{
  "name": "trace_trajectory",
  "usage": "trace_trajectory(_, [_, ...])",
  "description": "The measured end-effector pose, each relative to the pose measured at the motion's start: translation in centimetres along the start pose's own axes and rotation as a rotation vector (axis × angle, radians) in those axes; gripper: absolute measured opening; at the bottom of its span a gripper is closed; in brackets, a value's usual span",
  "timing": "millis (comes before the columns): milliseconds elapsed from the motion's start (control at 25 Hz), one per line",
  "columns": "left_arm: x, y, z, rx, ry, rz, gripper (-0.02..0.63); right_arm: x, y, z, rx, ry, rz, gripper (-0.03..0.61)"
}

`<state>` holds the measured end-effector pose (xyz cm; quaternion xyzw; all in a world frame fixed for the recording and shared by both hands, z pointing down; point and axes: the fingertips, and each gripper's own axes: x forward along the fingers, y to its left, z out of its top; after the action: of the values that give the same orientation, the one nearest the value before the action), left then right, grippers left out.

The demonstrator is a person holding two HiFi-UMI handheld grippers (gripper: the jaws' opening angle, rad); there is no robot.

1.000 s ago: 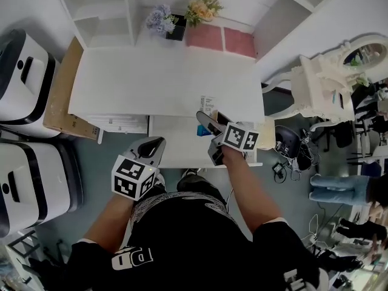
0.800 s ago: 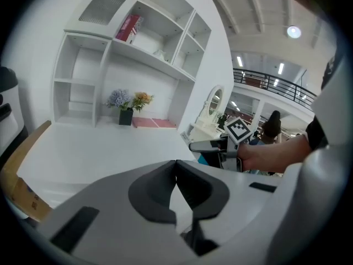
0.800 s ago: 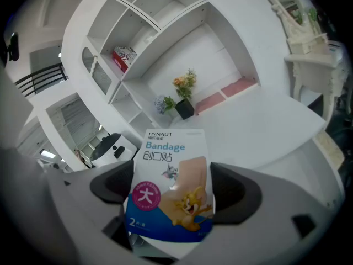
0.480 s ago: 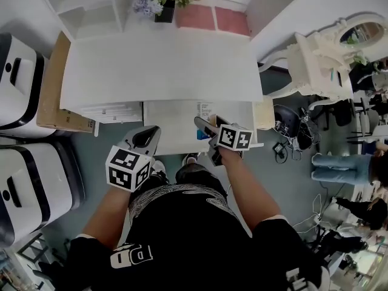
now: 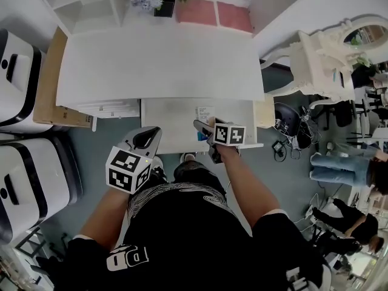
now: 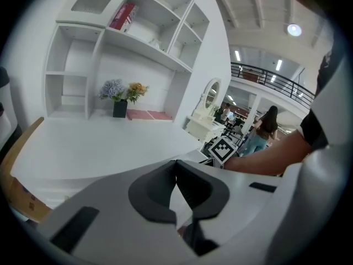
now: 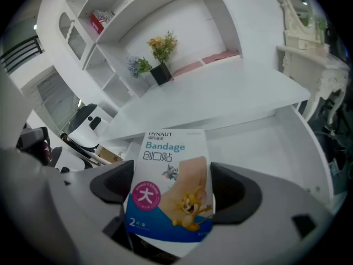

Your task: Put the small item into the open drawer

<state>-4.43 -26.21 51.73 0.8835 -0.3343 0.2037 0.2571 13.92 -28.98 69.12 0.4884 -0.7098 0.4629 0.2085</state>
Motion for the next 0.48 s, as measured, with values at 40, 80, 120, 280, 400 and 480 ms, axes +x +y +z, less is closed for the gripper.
trace_trajectory(40, [0.1, 0.1, 0.0, -0.003, 0.000, 0.003, 0.014, 0.4, -0.3, -0.2, -0.005, 0.016, -0.005, 0.429])
trace_trajectory(80, [0.2, 0.2, 0.1, -0.006, -0.001, 0.007, 0.014, 0.7, -0.6, -0.3, -0.011, 0.032, -0.009, 0.429])
trace_trajectory(120, [0.3, 0.3, 0.2, -0.012, -0.002, 0.011, 0.014, 1.1, -0.8, -0.4, -0.017, 0.046, -0.013, 0.430])
trace_trajectory(280, [0.7, 0.9, 0.2, -0.044, -0.004, 0.027, 0.014, 2.6, -1.7, -0.8, -0.060, 0.112, -0.032, 0.428])
trace_trajectory(400, [1.2, 1.2, -0.2, -0.064, 0.004, 0.039, 0.014, 4.2, -2.3, -1.1, -0.150, 0.175, -0.047, 0.428])
trace_trajectory(480, [1.5, 1.3, -0.4, -0.078, 0.011, 0.048, 0.014, 5.2, -2.8, -1.7, -0.229, 0.229, -0.057, 0.428])
